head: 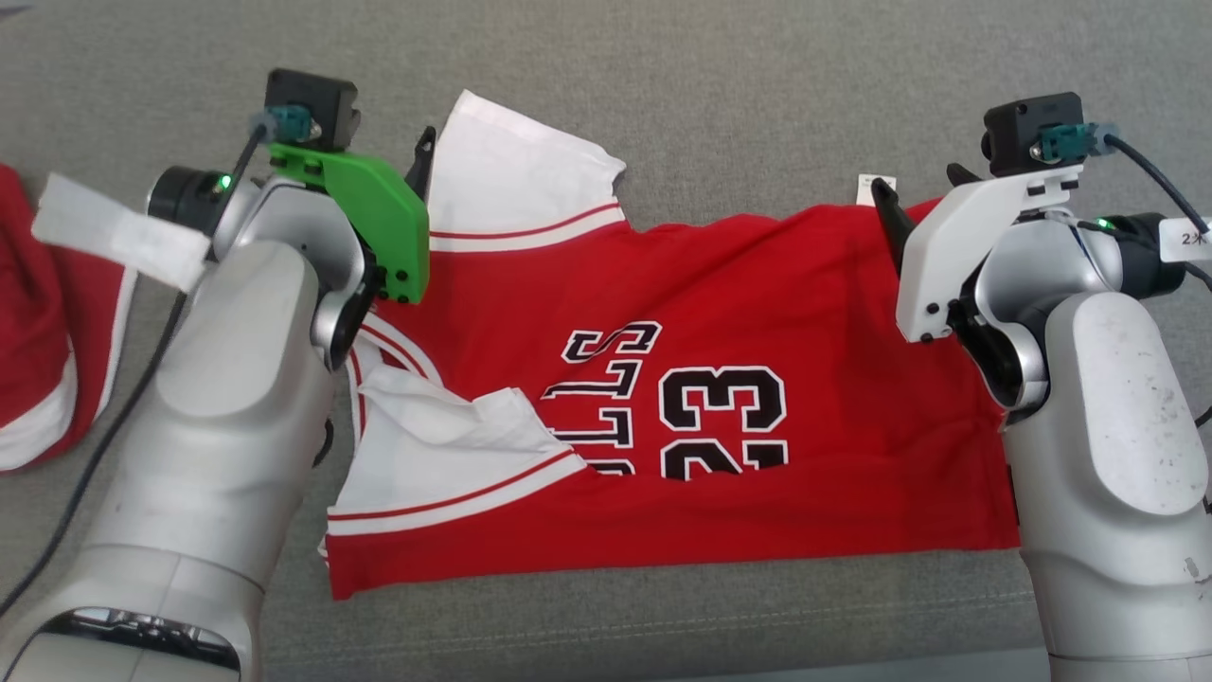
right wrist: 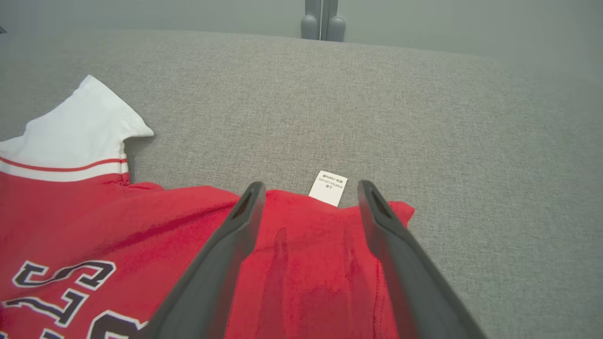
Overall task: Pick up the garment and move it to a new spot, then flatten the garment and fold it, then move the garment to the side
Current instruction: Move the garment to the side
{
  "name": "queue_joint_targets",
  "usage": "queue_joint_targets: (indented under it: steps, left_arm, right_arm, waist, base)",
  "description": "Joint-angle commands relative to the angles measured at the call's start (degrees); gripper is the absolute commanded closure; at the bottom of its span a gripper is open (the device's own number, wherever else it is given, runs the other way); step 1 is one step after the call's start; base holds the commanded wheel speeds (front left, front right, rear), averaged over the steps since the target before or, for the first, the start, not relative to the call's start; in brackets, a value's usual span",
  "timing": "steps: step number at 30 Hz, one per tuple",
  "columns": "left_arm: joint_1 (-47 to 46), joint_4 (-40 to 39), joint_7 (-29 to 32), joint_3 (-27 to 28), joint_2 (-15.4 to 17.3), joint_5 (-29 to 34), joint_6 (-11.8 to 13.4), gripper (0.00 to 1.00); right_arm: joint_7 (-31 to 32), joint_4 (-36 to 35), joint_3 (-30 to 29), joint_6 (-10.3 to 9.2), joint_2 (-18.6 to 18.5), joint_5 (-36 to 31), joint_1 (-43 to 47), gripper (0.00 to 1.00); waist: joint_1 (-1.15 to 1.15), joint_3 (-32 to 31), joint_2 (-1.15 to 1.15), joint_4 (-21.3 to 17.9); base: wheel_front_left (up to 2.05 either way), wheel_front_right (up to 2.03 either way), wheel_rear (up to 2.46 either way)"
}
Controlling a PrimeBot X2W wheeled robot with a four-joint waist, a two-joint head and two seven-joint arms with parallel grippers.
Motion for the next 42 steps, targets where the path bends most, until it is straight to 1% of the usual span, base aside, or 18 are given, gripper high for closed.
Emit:
queue_joint_targets:
  steps: [1, 6, 9, 13, 24, 27, 32, 34, 36, 37, 38, 40, 42]
  left_arm:
    - [-2.9, 1.7, 1.4, -0.2, 0.3, 0.3, -0.3, 0.00]
    - [-10.0, 7.3, 6.8, -0.8, 1.0, 0.9, 0.3, 0.00]
    - [-13.1, 9.5, 8.9, -1.1, 1.6, 1.5, 0.9, 0.00]
    - [-16.0, 11.8, 11.5, -1.8, 2.2, 1.9, 0.8, 0.00]
    - [-20.3, 14.6, 13.9, -2.1, 4.8, 1.8, 1.3, 0.00]
    - [-21.3, 15.5, 14.7, -2.8, 5.5, 2.4, 1.8, 0.00]
    - [-21.8, 16.9, 16.5, -3.5, 5.5, 2.6, 1.8, 0.01]
    - [-22.0, 17.4, 17.2, -3.9, 5.2, 2.5, 1.1, 0.52]
    - [-22.0, 17.7, 18.1, -3.9, 4.6, 1.8, 0.7, 0.69]
    - [-22.1, 17.9, 18.5, -3.9, 4.4, 1.4, 0.3, 0.73]
    - [-22.2, 18.1, 18.9, -3.9, 4.3, 1.2, 0.2, 0.72]
    - [-22.4, 18.2, 19.5, -4.1, 4.2, 0.8, -0.1, 0.60]
    - [-22.5, 18.2, 19.9, -4.2, 4.0, 0.6, -0.5, 0.51]
  right_arm:
    - [0.7, -0.7, 0.3, 0.00, -0.2, 0.0, -1.2, 0.00]
    - [1.4, -3.3, 1.2, 0.00, -0.2, -0.1, -2.7, 0.00]
    - [1.6, -4.6, 1.4, 0.00, -0.2, 0.0, -2.6, 0.00]
    - [1.3, -6.0, 1.4, 0.00, -0.2, 0.3, -2.0, 0.00]
    - [0.4, -6.9, 2.1, -0.01, -0.2, 1.7, -1.5, 0.00]
    - [0.8, -7.5, 2.1, 0.00, -0.2, 1.3, -1.6, 0.00]
    - [1.4, -8.7, 1.7, 0.00, -0.2, 0.8, -2.2, 0.00]
    - [1.8, -9.1, 1.7, 0.00, -0.2, 0.8, -2.2, 0.00]
    - [2.1, -9.5, 1.6, 0.00, -0.2, 0.8, -2.2, 0.00]
    - [2.2, -9.7, 1.6, -0.01, -0.2, 0.7, -2.2, 0.00]
    - [2.2, -9.8, 1.5, 0.00, -0.2, 0.7, -2.2, 0.00]
    - [2.3, -9.9, 1.4, 0.00, -0.2, 0.7, -2.1, 0.00]
    - [2.3, -10.0, 1.4, 0.00, -0.2, 0.9, -1.9, 0.00]
  waist:
    - [0.00, 6.5, 0.00, -3.8]
    - [0.00, 9.9, 0.00, -5.6]
    - [0.00, 11.3, 0.00, -6.5]
    - [0.00, 12.4, 0.00, -7.5]
    - [0.00, 13.8, 0.00, -10.1]
    - [0.00, 14.6, 0.00, -10.5]
    - [0.00, 15.6, 0.00, -10.5]
    - [0.00, 15.9, 0.00, -10.3]
    - [0.00, 16.1, 0.00, -10.1]
    - [0.00, 16.1, 0.00, -9.9]
    - [0.00, 16.2, 0.00, -9.8]
    - [0.00, 16.2, 0.00, -9.6]
    - [0.00, 16.1, 0.00, -9.5]
  base:
    - [0.00, 0.00, 0.00]
    - [0.00, 0.00, 0.00]
    - [0.00, 0.00, 0.00]
    - [0.00, 0.00, 0.00]
    - [0.00, 0.00, 0.00]
    - [0.00, 0.00, 0.00]
    - [0.00, 0.00, 0.00]
    - [0.00, 0.00, 0.00]
    - [0.00, 0.00, 0.00]
    - [0.00, 0.00, 0.00]
    - [0.00, 0.00, 0.00]
    - [0.00, 0.00, 0.00]
    - [0.00, 0.00, 0.00]
